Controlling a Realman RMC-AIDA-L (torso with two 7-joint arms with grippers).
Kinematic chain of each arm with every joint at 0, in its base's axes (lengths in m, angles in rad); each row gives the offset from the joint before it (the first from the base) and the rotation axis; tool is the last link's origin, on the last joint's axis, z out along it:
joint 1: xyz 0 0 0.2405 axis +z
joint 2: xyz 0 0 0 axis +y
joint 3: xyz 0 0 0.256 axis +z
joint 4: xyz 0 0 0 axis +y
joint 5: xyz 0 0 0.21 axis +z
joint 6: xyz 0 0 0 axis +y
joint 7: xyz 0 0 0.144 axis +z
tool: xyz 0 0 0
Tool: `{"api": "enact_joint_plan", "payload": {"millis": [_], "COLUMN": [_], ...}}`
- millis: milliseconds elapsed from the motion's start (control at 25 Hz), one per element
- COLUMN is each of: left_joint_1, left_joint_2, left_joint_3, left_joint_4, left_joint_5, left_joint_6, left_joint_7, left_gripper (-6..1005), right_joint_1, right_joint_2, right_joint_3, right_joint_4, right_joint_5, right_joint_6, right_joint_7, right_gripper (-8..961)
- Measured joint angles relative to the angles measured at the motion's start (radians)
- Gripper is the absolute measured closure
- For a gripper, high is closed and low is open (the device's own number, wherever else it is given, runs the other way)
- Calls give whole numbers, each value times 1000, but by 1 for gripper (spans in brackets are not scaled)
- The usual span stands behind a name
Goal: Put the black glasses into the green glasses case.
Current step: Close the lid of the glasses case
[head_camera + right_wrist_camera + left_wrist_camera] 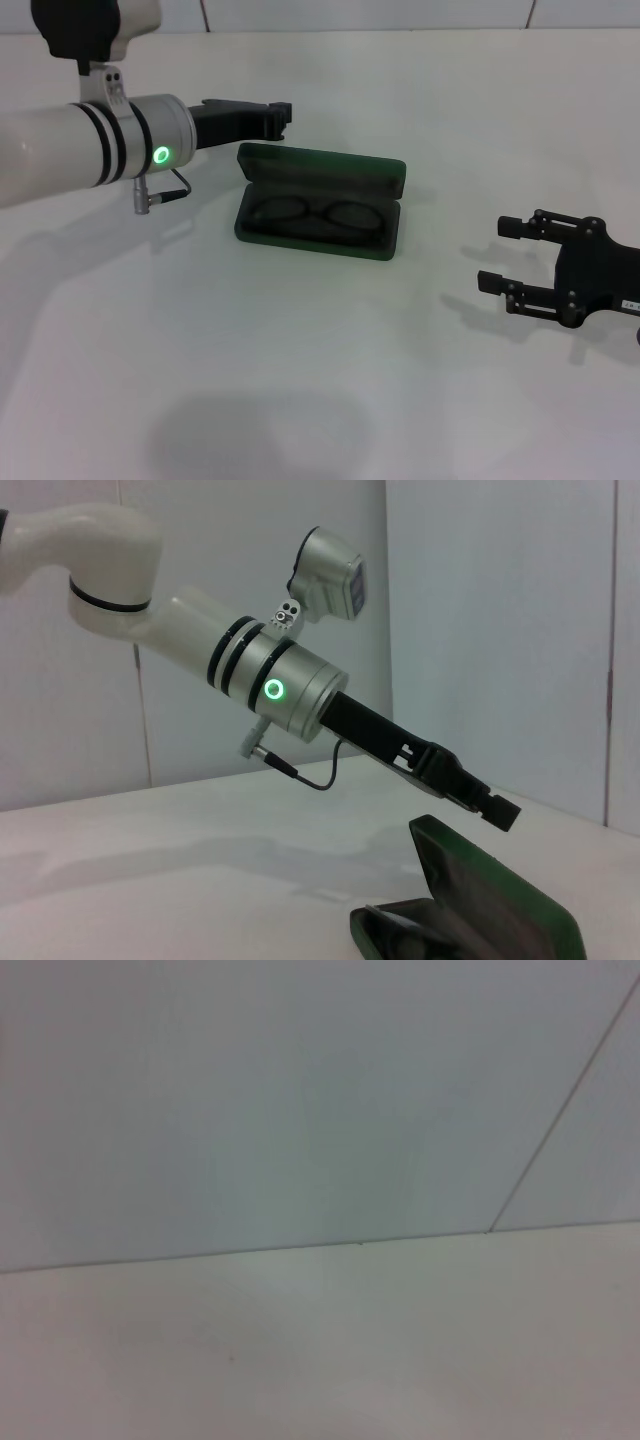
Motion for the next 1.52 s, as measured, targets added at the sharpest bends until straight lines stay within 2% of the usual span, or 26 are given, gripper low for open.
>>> {"api": "enact_joint_plan", "payload": {"millis": [760,1520], "left_joint_1": [20,23], "left_joint_2": [1,9], "left_joint_3": [5,-42], "left_joint_4": [2,-7], "left_joint_5": [-1,8], "left_joint_6": [32,127], "left_joint_7": [48,35], "left_gripper": [881,876], "right_joint_1": [4,11], "right_joint_2": [2,3], "right_joint_3": [0,0], "right_joint_4": [0,0], "right_joint_5": [0,0], "right_joint_6": [18,23], "right_joint_7": [0,0], "right_gripper": [262,262]}}
